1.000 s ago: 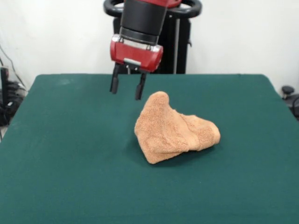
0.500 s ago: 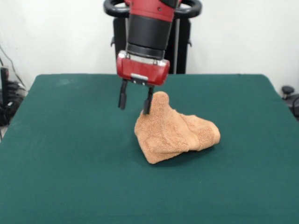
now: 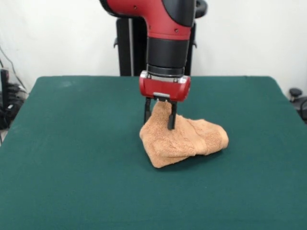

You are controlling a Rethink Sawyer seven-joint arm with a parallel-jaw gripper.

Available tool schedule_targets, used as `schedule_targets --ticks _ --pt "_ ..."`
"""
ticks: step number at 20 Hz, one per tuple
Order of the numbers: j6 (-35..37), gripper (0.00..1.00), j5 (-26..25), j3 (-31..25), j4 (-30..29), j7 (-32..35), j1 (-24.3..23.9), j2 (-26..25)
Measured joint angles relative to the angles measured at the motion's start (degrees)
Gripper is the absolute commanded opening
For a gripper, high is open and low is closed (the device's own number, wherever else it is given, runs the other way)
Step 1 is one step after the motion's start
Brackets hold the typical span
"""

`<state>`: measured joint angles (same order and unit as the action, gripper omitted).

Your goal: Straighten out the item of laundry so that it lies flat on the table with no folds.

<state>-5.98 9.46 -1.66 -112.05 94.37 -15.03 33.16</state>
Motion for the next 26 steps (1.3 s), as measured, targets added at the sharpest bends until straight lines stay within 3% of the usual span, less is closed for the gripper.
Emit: schedule_targets --ticks 4,16,24,25,26 --pt "-0.13 1.0 0.38 0.34 -0.02 0.48 0.62 -0.26" --pt "1.87 1.0 4.33 11.0 1.0 0.48 15.59 -0.62" --pt "10.23 1.0 4.3 14.55 1.47 0.48 17.7 -0.34" --pt "12.27 0.0 4.3 15.85 1.76 0.48 18.4 -0.29" --pt "12.48 0.0 4.3 16.4 1.91 0.48 18.84 -0.35"
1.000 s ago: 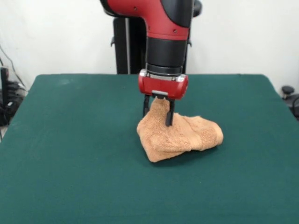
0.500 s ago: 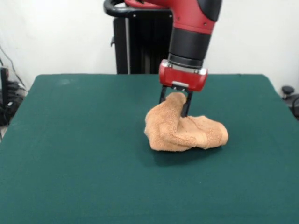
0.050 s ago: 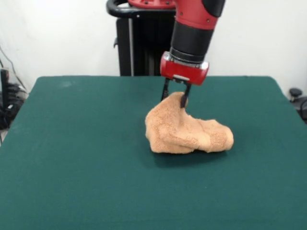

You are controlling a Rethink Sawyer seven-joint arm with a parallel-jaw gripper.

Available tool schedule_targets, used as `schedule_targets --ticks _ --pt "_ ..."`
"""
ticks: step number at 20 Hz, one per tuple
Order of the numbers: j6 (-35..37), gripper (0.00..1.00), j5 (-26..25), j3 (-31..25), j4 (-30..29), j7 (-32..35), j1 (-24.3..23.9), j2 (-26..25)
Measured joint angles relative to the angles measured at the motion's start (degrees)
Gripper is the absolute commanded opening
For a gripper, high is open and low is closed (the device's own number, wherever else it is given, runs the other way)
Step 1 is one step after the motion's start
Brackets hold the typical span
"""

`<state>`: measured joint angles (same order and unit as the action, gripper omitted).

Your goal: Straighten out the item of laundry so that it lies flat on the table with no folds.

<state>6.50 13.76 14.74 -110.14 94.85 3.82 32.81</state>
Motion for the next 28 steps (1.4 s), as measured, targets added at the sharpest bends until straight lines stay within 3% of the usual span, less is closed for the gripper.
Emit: schedule_targets --ticks 8,14,18,22,28 --pt "0.43 0.0 0.17 4.27 1.08 0.0 4.71 -0.48" --pt "0.83 0.0 0.24 4.63 1.06 0.0 5.44 0.68" --pt "4.35 0.0 0.2 4.66 1.06 0.0 5.46 4.25" --pt "13.55 0.0 0.17 4.73 1.02 0.0 5.45 11.07" --pt "22.32 0.0 0.17 4.78 0.99 0.0 5.46 17.31"
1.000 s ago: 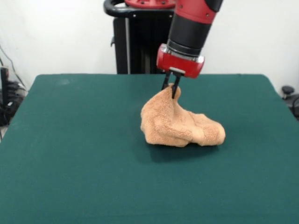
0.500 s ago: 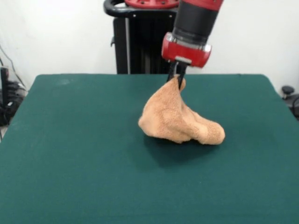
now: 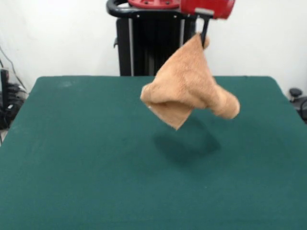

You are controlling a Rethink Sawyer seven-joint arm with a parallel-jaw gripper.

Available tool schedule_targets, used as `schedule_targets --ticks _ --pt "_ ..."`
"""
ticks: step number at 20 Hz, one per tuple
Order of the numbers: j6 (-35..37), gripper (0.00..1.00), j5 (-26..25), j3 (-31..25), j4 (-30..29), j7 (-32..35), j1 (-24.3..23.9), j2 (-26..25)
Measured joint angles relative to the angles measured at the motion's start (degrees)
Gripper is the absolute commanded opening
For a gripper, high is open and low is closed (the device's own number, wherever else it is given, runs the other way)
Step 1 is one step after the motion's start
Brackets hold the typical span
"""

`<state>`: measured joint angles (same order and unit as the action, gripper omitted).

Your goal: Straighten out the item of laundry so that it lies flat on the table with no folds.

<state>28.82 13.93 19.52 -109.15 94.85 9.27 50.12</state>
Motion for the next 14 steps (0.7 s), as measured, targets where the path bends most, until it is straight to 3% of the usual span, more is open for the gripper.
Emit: schedule_targets --ticks 7,14 --pt "1.45 0.0 1.51 0.02 -0.17 0.0 0.03 3.28" --pt "1.48 0.0 1.81 0.17 -0.2 0.0 -0.03 3.13"
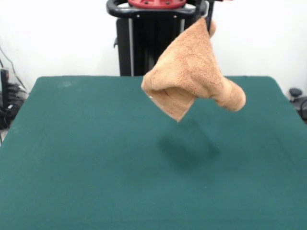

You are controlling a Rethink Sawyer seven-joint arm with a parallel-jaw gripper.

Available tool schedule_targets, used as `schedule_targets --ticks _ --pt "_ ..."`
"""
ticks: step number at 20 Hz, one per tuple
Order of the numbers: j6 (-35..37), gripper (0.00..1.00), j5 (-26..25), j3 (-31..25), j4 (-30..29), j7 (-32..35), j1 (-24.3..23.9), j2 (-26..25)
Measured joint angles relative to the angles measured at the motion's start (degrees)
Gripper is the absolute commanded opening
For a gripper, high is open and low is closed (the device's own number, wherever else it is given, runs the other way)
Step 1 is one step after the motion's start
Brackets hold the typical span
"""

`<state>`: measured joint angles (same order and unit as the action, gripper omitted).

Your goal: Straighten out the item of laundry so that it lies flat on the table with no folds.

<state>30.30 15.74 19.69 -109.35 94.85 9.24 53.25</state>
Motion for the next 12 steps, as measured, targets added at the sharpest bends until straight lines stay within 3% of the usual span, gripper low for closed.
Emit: schedule_targets --ticks 12 --pt "-0.2 0.0 -0.18 0.07 -0.02 0.0 -0.74 -0.38"
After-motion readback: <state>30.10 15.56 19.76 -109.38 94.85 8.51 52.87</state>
